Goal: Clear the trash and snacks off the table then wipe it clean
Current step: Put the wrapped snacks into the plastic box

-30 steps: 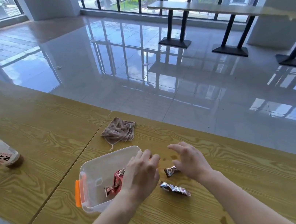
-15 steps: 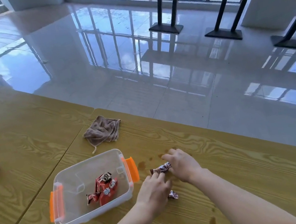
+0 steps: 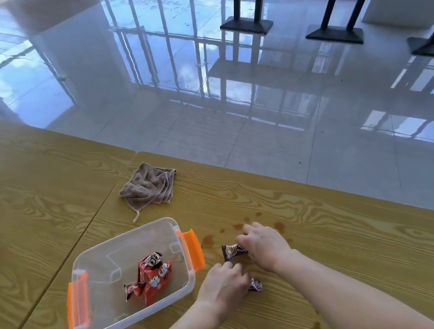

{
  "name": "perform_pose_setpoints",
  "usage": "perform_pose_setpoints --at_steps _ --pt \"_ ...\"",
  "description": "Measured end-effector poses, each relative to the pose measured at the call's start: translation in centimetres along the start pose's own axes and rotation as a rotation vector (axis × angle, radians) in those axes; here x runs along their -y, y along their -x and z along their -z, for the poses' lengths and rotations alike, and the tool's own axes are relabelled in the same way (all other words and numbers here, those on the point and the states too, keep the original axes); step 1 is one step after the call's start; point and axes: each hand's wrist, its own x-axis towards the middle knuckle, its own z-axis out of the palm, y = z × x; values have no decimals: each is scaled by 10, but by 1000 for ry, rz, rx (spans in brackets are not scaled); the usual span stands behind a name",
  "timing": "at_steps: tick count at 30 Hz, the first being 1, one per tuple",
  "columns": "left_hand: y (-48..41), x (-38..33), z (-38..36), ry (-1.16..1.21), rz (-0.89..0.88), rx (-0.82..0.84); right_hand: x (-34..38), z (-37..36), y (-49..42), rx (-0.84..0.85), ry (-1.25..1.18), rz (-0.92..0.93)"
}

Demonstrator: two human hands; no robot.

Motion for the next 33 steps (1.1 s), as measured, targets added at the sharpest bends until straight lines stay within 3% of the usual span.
perform_pose_setpoints --at_steps 15,24,33 --pt "13 -10 13 -40 -34 -165 -9 10 38 -66 -131 -205" --pt "31 -15 50 -14 -32 -432 -12 40 65 -176 -219 -300" --pt "68 6 84 73 123 -635 12 80 69 -326 -237 -239"
